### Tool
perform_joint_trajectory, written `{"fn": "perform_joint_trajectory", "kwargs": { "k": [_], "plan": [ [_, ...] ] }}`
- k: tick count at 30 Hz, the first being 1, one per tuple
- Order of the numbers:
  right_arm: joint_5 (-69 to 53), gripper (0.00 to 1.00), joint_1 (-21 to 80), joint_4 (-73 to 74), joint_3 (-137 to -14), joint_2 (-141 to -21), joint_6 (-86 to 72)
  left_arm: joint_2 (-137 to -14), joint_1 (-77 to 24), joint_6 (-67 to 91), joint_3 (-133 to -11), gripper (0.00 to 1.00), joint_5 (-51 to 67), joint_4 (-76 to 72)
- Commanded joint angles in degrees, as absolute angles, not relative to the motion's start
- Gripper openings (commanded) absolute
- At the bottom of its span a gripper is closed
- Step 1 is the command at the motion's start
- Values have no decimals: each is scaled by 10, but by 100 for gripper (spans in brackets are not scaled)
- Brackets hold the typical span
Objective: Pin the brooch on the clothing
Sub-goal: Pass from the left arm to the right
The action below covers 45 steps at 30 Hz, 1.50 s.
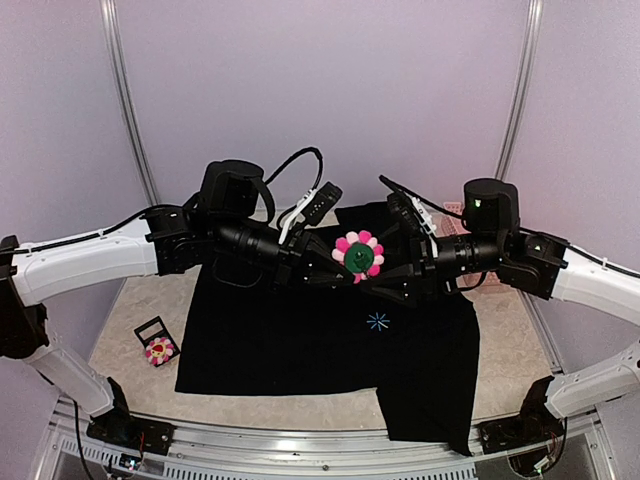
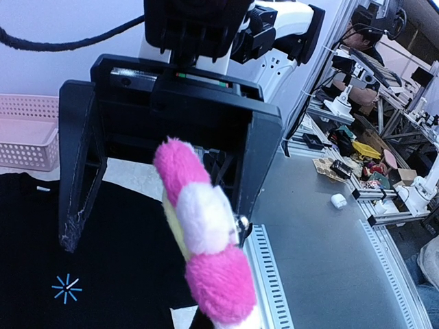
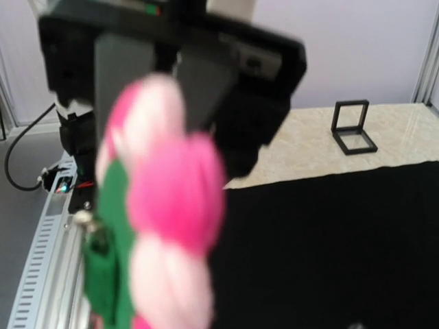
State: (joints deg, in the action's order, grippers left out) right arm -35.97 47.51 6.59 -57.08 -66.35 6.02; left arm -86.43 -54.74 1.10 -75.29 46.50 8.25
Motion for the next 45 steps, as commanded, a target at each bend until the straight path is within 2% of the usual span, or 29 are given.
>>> {"fn": "perform_joint_trajectory", "kwargs": {
  "k": [1,15,22,28,32,38,45],
  "plan": [
    [-362,76,473,59,-595,-666,52,-872,-548,15,-769,0,480,84],
    [-355,74,473,70,-601,-677,50,-873,-548,11,-766,0,479,86],
    [-428,81,472,121,-620,-673,65,-871,-547,3,-764,0,477,94],
    [-433,81,473,163,-646,-676,65,-879,-546,1,-766,0,479,102],
    [-429,75,471,168,-646,-679,66,-879,-546,1,-765,0,480,102],
    [-438,49,471,152,-649,-694,54,-880,-548,2,-766,0,482,104],
    [-437,41,468,117,-643,-701,32,-884,-548,2,-765,0,481,106]
  ]
}}
